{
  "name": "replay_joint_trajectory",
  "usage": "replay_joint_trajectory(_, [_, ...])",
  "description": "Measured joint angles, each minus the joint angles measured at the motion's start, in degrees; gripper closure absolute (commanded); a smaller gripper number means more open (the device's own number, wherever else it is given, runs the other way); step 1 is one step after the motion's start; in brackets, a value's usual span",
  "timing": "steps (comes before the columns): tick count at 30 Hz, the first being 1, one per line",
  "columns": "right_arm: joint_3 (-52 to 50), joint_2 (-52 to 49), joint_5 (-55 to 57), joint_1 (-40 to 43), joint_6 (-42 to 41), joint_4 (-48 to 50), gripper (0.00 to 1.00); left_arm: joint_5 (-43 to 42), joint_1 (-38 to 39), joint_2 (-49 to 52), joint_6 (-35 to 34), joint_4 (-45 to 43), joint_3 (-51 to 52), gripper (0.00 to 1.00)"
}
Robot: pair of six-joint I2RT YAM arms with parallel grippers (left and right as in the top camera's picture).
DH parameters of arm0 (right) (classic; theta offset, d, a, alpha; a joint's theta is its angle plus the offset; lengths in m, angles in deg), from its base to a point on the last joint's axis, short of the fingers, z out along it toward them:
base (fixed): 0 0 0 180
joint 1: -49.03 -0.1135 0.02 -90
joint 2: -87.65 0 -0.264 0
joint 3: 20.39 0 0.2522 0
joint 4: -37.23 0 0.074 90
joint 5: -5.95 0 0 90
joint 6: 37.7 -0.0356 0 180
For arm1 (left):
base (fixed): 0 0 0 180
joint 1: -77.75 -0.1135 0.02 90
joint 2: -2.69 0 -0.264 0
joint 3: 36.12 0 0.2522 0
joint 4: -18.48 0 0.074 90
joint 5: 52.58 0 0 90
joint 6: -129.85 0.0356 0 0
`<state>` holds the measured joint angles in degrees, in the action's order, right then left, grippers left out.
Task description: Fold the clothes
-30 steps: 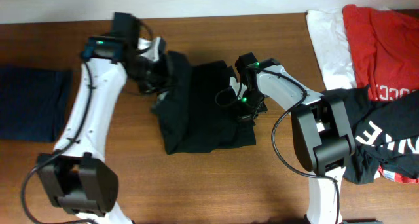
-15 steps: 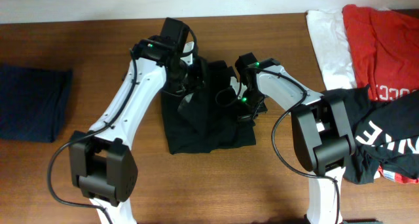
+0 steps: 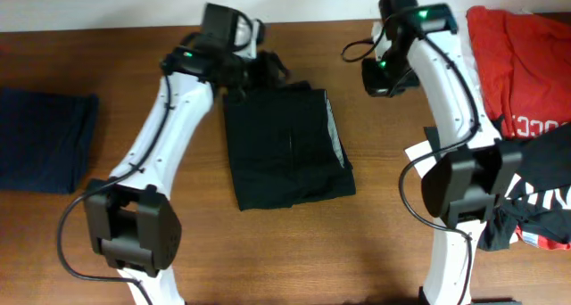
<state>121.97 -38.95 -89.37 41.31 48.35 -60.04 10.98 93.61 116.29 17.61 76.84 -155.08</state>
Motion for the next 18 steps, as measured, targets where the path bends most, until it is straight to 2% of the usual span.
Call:
replay_joint_trajectory(4, [0.8,0.0,-11.3,-2.0,3.1,-2.9,0.86,12.4,-4.6,1.2,0.8,-9.2,-0.2,0.43])
replay_joint_trajectory(8, [-1.6,0.0,-18.6,-7.2,3.7,-2.6,0.85,17.1,-5.6,7.5,1.7,-13.2,-0.3,0.44])
replay_joint_trajectory(12, [-7.3,0.0,-19.9,-10.6,3.7,0.9,0.85,18.0,-5.4,15.3,1.7,-13.4,-0.3,0.44])
replay_joint_trajectory(16, [-18.7,-0.1,-20.3,-12.9,3.5,5.3,0.85,18.3,-5.4,19.3,1.7,-8.0,-0.4,0.44])
replay_joint_trajectory(17, [-20.8,-0.1,-20.3,-13.1,3.5,5.7,0.82,18.3,-5.4,19.5,1.7,-4.3,-0.5,0.44])
replay_joint_trajectory(18, [-23.0,-0.1,-20.3,-13.1,3.3,6.5,0.68,18.3,-5.4,19.8,1.8,-1.0,-0.6,0.44])
